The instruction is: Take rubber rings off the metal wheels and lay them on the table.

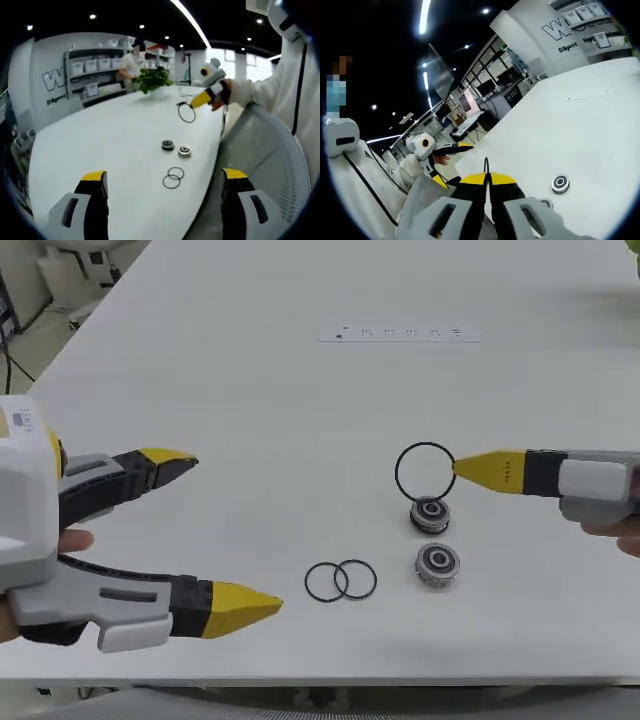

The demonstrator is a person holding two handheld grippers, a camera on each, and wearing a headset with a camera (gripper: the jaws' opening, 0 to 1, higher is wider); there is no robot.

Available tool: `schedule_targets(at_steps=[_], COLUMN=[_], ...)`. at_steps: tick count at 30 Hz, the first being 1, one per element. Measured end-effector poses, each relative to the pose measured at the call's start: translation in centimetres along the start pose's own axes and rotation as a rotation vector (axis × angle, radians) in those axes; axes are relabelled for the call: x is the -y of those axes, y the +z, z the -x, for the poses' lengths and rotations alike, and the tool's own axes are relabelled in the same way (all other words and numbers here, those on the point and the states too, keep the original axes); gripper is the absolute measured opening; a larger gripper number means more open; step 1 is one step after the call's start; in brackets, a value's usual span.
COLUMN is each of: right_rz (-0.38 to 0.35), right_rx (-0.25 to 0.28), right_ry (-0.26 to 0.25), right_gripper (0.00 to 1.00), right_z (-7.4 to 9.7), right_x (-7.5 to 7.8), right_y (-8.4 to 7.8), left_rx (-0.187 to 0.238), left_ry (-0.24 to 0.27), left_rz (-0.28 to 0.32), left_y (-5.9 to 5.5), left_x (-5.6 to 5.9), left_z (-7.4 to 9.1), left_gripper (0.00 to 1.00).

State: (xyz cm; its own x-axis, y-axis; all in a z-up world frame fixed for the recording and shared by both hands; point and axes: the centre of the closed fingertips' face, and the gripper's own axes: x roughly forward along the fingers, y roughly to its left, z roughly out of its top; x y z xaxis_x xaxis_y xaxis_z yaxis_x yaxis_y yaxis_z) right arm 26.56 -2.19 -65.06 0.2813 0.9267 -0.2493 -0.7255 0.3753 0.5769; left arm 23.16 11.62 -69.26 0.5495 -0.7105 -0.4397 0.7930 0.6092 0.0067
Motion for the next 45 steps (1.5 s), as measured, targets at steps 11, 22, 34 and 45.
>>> schedule_targets(at_steps=[11,22,34,45], right_rz=[0.031,0.035,0.026,0.020], right_rx=[-0.079,-0.134,-0.179,-0.232], right_ry=[0.011,0.018,0.018,0.000], right_gripper=[0.00,0.00,0.00,0.00], right_z=[-2.7,-5.2,-6.8,-7.6], right_x=[-1.5,-2.0,-1.5,-0.4], right_y=[-1.4,-2.7,-3.8,-5.1], left_rx=[0.013,0.017,0.009,-0.004], left_ry=[-0.002,0.002,-0.014,-0.031], left_rz=[0.026,0.041,0.039,0.039], left_y=[-1.2,-2.0,-2.5,-2.8], left_x=[-0.2,-0.8,-1.4,-2.0], left_z=[1.1,2.0,1.9,1.6], left_gripper=[1.00,1.00,1.00,0.97])
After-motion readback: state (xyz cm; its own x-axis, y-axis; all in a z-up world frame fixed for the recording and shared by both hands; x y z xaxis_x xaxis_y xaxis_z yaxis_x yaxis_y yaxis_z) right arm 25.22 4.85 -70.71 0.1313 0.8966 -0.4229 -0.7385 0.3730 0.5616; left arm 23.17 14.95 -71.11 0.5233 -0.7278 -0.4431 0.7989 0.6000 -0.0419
